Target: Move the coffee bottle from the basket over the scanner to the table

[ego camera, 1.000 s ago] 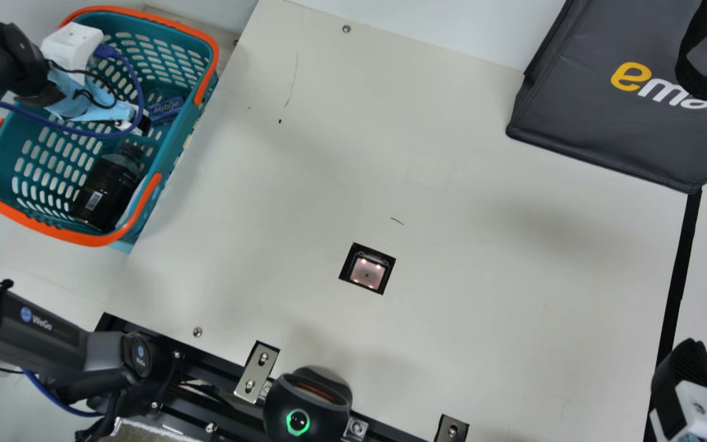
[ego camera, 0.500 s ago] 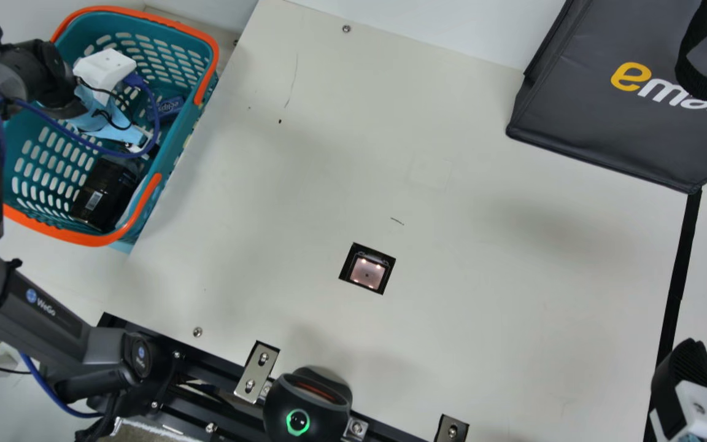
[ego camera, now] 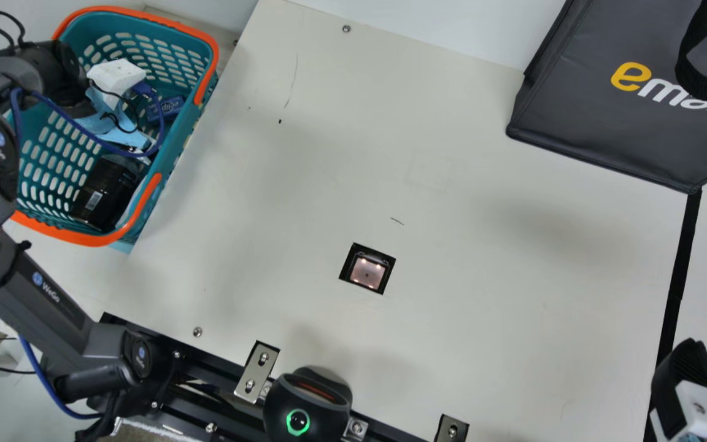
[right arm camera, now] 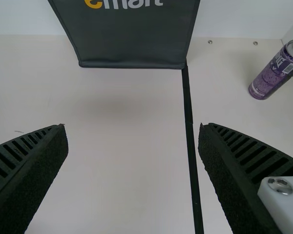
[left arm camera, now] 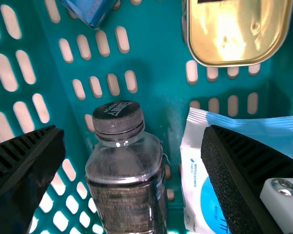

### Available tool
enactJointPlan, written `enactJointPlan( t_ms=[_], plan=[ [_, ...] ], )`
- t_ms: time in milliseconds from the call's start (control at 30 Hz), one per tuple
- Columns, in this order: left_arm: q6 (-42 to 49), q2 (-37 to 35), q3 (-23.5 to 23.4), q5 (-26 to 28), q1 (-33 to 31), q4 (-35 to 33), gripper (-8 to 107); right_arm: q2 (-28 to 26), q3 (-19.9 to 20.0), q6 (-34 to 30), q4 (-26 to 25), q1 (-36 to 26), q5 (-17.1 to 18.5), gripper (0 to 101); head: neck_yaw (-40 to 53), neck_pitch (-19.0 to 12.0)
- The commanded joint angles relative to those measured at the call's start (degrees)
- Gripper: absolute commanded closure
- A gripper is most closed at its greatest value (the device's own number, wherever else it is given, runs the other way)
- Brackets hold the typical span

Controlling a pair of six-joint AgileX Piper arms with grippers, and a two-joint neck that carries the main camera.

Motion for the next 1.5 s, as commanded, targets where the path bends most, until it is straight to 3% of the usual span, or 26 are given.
enactJointPlan(
  t_ms=[0,1067,1467],
  plan=[
    [-0.13,0.72,-0.26,0.29,-0.04,0.21,9,0.00,0.00,0.00,0.00,0.00,0.00,6,0.14,-1.66],
    [0.10,7.09,-2.78,1.51,0.74,1.42,9,0.00,0.00,0.00,0.00,0.00,0.00,6,0.14,-1.66],
    [1.56,7.13,-2.92,0.63,1.50,-0.14,89,0.00,0.00,0.00,0.00,0.00,-0.07,6,0.14,-1.66]
  ],
)
